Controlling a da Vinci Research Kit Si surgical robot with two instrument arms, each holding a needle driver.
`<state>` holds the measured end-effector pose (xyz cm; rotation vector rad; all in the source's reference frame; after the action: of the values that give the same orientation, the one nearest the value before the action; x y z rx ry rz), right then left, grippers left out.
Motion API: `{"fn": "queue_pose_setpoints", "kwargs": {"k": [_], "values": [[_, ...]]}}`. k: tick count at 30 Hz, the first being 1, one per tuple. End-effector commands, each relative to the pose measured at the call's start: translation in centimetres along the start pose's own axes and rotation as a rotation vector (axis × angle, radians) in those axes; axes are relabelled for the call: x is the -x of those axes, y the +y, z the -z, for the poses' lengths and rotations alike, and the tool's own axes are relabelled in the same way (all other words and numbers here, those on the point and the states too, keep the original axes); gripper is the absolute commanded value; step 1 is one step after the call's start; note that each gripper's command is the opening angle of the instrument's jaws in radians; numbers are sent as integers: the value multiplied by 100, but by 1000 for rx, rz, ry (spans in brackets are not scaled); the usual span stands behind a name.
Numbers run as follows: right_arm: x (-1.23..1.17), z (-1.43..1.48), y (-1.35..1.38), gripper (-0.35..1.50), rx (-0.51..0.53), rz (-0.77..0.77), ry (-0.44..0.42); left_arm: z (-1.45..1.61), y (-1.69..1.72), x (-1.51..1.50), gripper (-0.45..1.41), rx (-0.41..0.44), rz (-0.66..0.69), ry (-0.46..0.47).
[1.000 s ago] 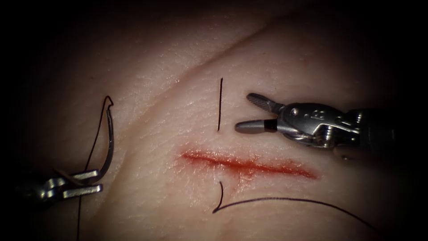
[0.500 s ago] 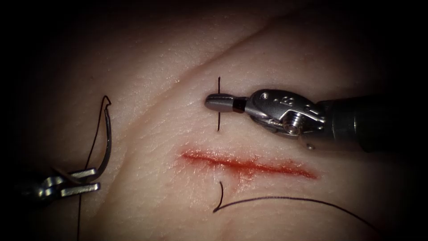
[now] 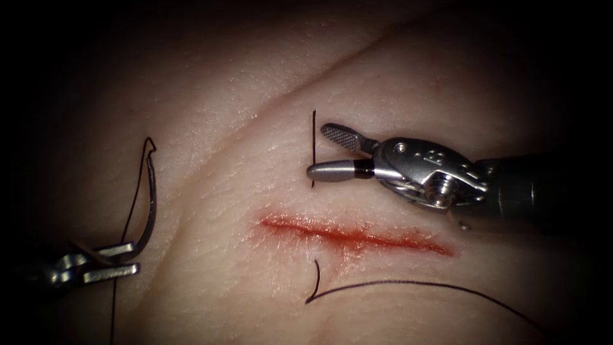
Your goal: Wound Closure
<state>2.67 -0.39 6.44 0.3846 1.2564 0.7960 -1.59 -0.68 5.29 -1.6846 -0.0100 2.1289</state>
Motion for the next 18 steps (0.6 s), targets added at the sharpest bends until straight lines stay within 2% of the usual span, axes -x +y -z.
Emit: {"fn": "queue_pose_setpoints", "kwargs": {"k": [1, 6, 11, 13, 14, 17, 18], "values": [[7, -8, 6, 133, 3, 0, 3, -7, 5, 6, -45, -1, 2, -2], [27, -39, 22, 138, 23, 22, -28, -6, 6, 6, -45, -1, 1, -2], [38, -51, 30, 141, 30, 10, -35, 2, 4, 6, -45, 5, 1, -1], [37, -49, 27, 133, 26, 10, -38, 2, 4, 6, -45, 5, 2, -1], [36, -48, 26, 123, 26, 9, -32, 1, 4, 6, -45, 5, 2, -1], [34, -40, 20, -25, 21, 6, -22, -1, 4, 5, -45, 4, 2, -1], [32, -39, 20, -35, 34, 4, -23, -1, 4, 5, -45, 3, 2, -1]]}}
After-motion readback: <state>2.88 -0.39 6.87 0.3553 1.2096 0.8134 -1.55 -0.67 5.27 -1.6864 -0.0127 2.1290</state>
